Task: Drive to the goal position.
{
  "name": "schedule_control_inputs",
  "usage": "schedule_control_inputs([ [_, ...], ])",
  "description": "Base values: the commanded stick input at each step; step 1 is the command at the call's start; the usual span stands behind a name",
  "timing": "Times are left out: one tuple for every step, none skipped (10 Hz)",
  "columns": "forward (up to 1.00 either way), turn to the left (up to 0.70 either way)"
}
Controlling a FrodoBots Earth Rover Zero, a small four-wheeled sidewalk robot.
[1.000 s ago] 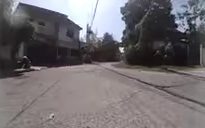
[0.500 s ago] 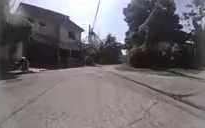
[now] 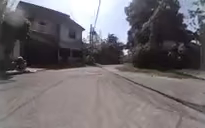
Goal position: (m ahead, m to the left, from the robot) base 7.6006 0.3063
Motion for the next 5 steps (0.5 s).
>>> schedule_control_inputs([
  [1.00,-0.34],
  [1.00,-0.08],
  [1.00,0.00],
  [1.00,0.00],
  [1.00,0.00],
])
